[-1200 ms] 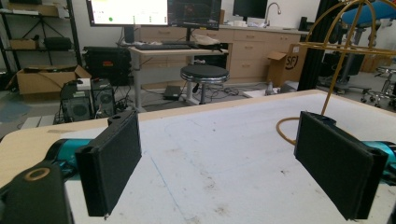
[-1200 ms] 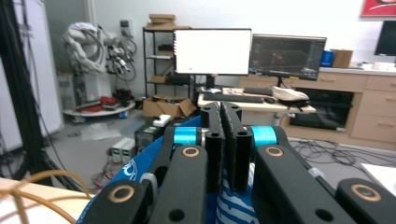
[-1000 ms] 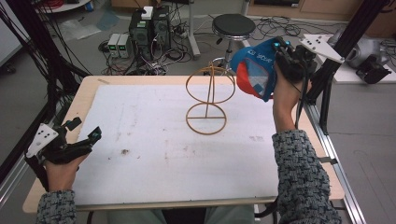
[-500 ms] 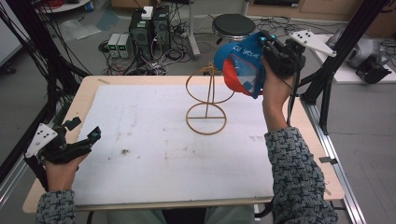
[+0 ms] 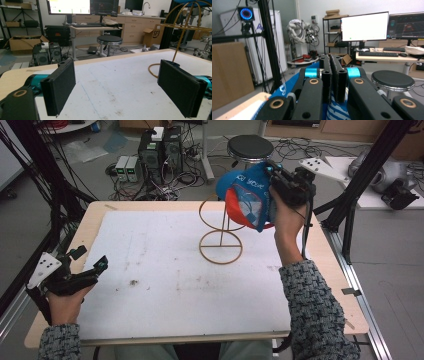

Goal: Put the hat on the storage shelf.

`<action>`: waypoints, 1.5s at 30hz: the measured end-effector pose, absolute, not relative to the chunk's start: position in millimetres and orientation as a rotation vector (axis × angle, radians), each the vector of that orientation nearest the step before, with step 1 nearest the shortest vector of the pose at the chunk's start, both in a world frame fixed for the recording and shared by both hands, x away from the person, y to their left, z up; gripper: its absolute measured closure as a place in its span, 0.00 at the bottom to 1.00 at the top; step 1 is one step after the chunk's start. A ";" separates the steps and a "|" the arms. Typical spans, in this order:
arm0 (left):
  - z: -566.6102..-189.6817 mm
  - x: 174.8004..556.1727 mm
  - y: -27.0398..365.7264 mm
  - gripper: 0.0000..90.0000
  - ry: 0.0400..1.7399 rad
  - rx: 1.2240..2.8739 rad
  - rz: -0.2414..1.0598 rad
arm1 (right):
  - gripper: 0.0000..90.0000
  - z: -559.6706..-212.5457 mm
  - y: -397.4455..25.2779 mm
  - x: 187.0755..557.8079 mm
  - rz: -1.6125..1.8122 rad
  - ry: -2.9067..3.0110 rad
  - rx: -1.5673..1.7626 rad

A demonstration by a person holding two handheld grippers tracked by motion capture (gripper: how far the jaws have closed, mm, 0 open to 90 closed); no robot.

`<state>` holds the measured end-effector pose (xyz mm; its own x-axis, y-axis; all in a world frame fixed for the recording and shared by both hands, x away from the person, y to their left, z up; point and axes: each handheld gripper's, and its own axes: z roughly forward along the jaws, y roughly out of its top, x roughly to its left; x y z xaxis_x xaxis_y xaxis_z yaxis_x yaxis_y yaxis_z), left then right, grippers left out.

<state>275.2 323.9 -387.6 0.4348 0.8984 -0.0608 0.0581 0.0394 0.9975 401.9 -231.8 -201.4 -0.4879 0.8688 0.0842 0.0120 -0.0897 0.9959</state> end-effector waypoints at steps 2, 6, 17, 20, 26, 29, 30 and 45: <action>-387.5 275.2 323.7 0.17 0.925 1.387 0.812 | 0.98 -206.4 -227.4 402.8 1.640 1.548 0.973; -387.4 275.1 324.3 0.17 0.928 1.383 0.814 | 0.98 -215.5 -220.9 405.0 1.628 1.585 0.969; -387.9 275.3 324.6 0.17 0.928 1.382 0.810 | 0.98 -232.0 -200.0 408.4 1.602 1.688 0.938; -387.6 275.1 324.7 0.17 0.928 1.382 0.811 | 0.98 -234.1 -197.8 409.7 1.596 1.699 0.940; -387.6 274.9 325.5 0.17 0.929 1.379 0.811 | 0.98 -240.0 -188.9 412.3 1.592 1.732 0.931; -387.5 274.9 325.6 0.17 0.929 1.377 0.811 | 0.98 -241.7 -184.4 413.5 1.591 1.746 0.925; -387.5 274.9 325.6 0.17 0.929 1.377 0.812 | 0.98 -242.4 -183.2 413.8 1.594 1.749 0.924; -388.2 275.1 326.5 0.17 0.932 1.376 0.812 | 0.98 -246.7 -168.2 416.4 1.649 1.769 0.860</action>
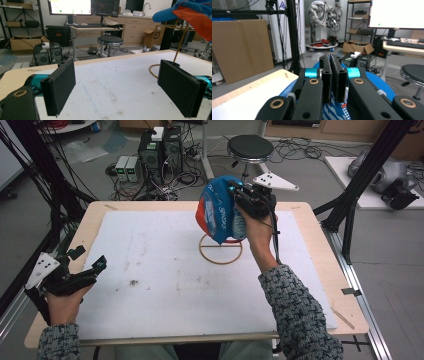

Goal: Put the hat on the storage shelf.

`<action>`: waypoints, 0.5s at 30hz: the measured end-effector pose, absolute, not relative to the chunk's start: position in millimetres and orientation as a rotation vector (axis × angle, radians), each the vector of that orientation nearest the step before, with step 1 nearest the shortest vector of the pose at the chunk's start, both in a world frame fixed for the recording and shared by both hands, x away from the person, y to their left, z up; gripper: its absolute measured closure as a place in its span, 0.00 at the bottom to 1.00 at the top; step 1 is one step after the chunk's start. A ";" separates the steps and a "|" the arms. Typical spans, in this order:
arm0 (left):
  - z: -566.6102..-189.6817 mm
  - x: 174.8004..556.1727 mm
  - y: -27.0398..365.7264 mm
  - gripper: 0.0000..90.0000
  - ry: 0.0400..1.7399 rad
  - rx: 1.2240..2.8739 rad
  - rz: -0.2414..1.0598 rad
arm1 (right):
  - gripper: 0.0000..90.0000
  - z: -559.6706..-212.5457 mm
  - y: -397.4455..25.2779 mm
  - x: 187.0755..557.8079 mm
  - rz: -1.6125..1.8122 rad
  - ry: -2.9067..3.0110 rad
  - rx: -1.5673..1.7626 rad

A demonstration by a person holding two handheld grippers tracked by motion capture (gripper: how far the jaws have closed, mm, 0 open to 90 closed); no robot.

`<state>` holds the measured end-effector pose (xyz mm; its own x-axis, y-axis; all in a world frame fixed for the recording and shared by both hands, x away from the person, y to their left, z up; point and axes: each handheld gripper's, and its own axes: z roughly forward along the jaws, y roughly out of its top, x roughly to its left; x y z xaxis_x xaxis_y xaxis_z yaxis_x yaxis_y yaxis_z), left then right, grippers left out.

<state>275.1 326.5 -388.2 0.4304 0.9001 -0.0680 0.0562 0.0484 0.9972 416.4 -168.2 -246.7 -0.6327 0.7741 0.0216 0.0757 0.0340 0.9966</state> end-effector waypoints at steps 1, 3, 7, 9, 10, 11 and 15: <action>-388.2 275.1 326.5 0.17 0.932 1.376 0.812 | 0.98 -246.7 -168.2 416.4 1.649 1.769 0.860; -388.4 275.3 325.7 0.17 0.931 1.384 0.810 | 0.98 -247.0 -165.1 418.1 1.649 1.772 0.855; -388.6 275.6 324.8 0.17 0.928 1.385 0.809 | 0.98 -246.9 -167.3 423.8 1.656 1.757 0.868; -389.2 276.0 324.2 0.17 0.929 1.386 0.807 | 0.98 -247.2 -168.1 424.6 1.661 1.757 0.873; -389.5 276.3 323.8 0.17 0.930 1.385 0.805 | 0.98 -247.9 -170.1 426.5 1.655 1.760 0.875; -389.6 276.5 323.9 0.17 0.930 1.386 0.805 | 0.97 -247.8 -171.1 426.3 1.652 1.760 0.878; -389.6 276.3 324.6 0.17 0.932 1.384 0.806 | 0.95 -248.3 -173.4 424.6 1.654 1.742 0.877</action>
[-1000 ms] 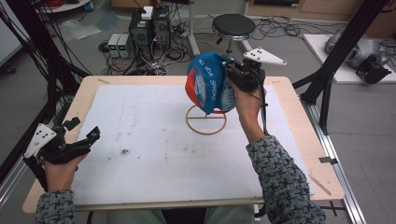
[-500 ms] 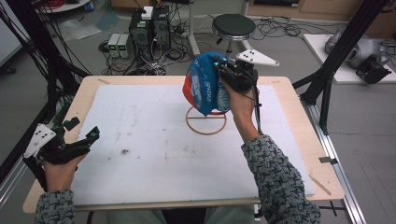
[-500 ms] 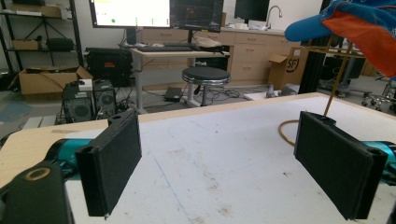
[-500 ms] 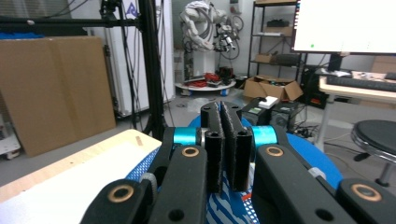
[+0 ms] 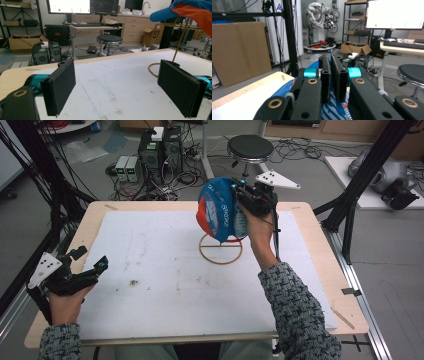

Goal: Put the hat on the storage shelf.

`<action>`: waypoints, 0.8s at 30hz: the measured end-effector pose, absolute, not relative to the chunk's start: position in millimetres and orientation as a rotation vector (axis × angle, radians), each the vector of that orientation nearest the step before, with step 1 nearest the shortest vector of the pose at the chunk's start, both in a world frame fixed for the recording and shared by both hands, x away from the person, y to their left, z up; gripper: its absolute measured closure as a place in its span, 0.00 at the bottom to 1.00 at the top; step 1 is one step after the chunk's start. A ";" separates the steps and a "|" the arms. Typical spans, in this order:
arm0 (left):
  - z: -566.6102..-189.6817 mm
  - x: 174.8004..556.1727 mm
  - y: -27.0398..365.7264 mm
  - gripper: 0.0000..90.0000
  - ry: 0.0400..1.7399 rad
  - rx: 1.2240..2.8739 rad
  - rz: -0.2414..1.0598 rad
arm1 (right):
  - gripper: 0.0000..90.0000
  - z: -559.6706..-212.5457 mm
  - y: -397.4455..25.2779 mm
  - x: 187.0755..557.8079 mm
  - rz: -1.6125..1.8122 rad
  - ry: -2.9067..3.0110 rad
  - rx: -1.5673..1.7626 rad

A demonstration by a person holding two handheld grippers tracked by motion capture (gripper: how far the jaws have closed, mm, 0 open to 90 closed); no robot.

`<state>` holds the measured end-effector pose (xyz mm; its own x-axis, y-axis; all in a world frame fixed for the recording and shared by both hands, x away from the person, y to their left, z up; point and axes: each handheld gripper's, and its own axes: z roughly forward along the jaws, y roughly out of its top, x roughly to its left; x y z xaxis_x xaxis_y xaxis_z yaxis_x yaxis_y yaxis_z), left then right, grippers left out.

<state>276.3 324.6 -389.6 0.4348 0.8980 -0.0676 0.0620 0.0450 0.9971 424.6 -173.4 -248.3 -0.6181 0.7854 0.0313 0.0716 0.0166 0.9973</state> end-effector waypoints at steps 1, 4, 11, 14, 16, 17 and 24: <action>-389.7 276.4 324.6 0.17 0.932 1.384 0.805 | 0.95 -248.6 -173.6 424.2 1.651 1.744 0.881; -389.9 276.5 324.0 0.17 0.929 1.391 0.807 | 0.94 -249.3 -173.8 424.4 1.641 1.752 0.879; -389.8 276.2 324.6 0.17 0.931 1.384 0.803 | 0.93 -250.3 -174.7 425.3 1.629 1.764 0.895; -389.4 276.0 325.3 0.17 0.930 1.384 0.805 | 0.91 -249.4 -175.0 424.0 1.631 1.761 0.891; -389.3 276.0 325.2 0.17 0.930 1.382 0.806 | 0.90 -249.1 -175.2 423.5 1.632 1.760 0.890; -389.3 276.0 325.4 0.17 0.930 1.385 0.806 | 0.87 -248.0 -176.0 422.0 1.631 1.754 0.886; -389.0 275.9 325.0 0.17 0.929 1.383 0.805 | 0.80 -244.5 -183.2 418.2 1.629 1.720 0.885</action>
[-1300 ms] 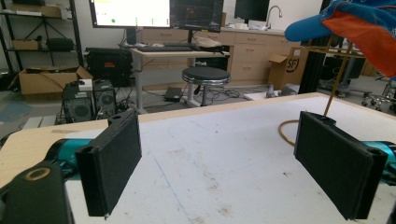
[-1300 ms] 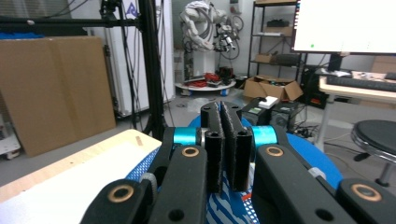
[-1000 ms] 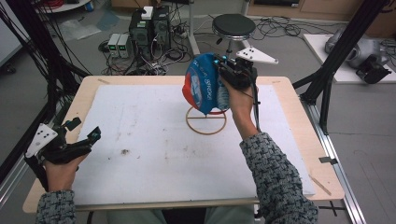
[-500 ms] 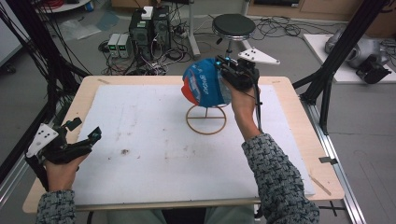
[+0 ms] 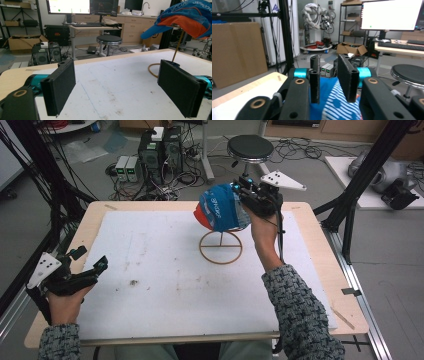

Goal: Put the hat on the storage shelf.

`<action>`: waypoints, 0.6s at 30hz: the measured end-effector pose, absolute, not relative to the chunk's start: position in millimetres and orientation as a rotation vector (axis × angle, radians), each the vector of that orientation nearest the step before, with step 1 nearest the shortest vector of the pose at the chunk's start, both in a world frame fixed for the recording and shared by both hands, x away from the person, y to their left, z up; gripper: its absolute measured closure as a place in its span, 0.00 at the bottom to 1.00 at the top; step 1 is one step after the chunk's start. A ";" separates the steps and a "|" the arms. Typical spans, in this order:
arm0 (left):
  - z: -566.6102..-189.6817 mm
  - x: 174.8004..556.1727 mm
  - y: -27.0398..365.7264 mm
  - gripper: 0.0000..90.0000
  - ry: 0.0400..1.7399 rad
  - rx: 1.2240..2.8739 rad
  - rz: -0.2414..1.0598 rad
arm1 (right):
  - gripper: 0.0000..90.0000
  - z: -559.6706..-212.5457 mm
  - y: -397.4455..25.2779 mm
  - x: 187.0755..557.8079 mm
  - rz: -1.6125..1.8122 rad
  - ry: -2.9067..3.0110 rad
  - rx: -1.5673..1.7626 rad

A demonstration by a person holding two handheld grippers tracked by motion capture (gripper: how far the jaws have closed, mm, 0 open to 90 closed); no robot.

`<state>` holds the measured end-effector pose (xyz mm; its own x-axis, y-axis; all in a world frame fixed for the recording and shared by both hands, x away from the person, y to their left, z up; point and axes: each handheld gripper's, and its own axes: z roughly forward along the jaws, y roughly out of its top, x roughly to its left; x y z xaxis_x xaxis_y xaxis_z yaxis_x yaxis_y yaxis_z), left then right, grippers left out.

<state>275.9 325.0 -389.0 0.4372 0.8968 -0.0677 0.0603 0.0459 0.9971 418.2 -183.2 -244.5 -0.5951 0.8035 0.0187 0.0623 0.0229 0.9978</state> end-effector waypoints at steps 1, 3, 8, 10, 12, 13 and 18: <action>-389.0 275.9 324.9 0.17 0.928 1.381 0.804 | 0.77 -243.2 -187.8 417.3 1.630 1.705 0.895; -389.0 275.9 325.1 0.17 0.928 1.384 0.805 | 0.75 -242.3 -191.6 416.6 1.629 1.692 0.902; -388.9 275.8 324.9 0.17 0.927 1.384 0.806 | 0.70 -240.9 -205.1 412.1 1.618 1.657 0.921; -388.8 275.8 324.8 0.17 0.928 1.381 0.805 | 0.69 -240.8 -207.4 411.3 1.615 1.653 0.924; -388.5 275.6 325.1 0.17 0.927 1.382 0.806 | 0.68 -241.1 -215.2 408.2 1.607 1.638 0.932; -388.5 275.6 325.1 0.17 0.928 1.382 0.806 | 0.67 -241.2 -221.7 406.0 1.601 1.626 0.936; -388.8 276.0 323.8 0.17 0.926 1.386 0.805 | 0.64 -242.0 -239.8 398.5 1.582 1.590 0.956</action>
